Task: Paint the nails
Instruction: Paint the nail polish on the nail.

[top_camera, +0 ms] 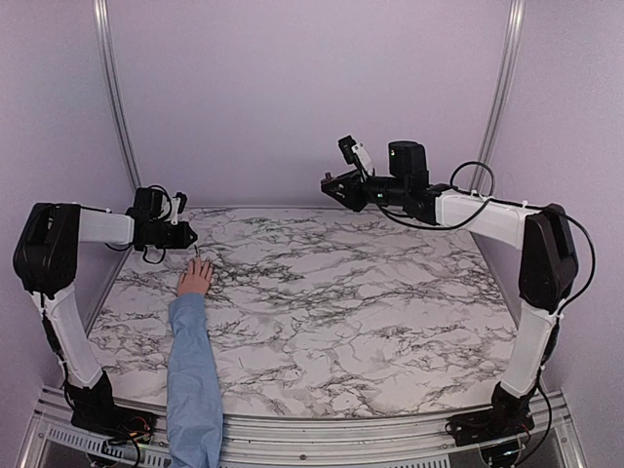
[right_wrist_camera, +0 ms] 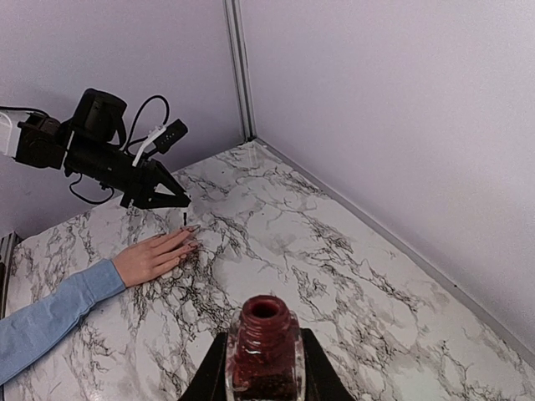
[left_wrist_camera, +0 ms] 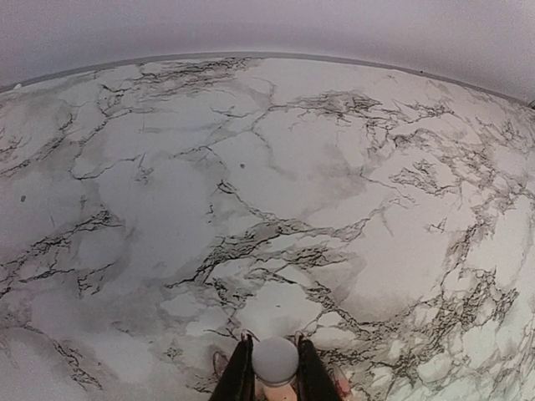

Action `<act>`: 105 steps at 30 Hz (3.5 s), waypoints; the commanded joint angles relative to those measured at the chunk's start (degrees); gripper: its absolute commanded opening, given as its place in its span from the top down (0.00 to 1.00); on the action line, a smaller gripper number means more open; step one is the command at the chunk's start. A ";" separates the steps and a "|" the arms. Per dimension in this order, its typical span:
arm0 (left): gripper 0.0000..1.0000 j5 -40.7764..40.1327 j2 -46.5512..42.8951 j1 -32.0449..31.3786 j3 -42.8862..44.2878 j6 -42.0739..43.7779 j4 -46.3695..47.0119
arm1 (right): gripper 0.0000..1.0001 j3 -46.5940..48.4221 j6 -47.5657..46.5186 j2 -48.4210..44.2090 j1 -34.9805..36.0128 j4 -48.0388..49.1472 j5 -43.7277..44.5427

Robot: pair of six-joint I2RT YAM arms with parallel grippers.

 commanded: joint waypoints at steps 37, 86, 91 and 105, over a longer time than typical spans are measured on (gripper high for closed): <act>1.00 -1.42 4.67 -0.30 4.89 -0.82 -3.11 | 1.00 2.51 1.07 1.00 -0.76 1.35 -0.82; 1.00 -2.33 7.70 -0.65 8.95 -1.01 -4.67 | 1.00 2.64 1.01 1.20 -1.11 1.31 -0.66; 1.00 -2.37 8.30 -0.65 9.85 -1.04 -6.52 | 1.00 2.76 1.05 1.31 -1.12 1.29 -0.64; 1.00 -3.02 9.38 -0.65 11.78 -0.81 -7.67 | 1.00 3.20 1.02 1.72 -1.24 1.28 -0.72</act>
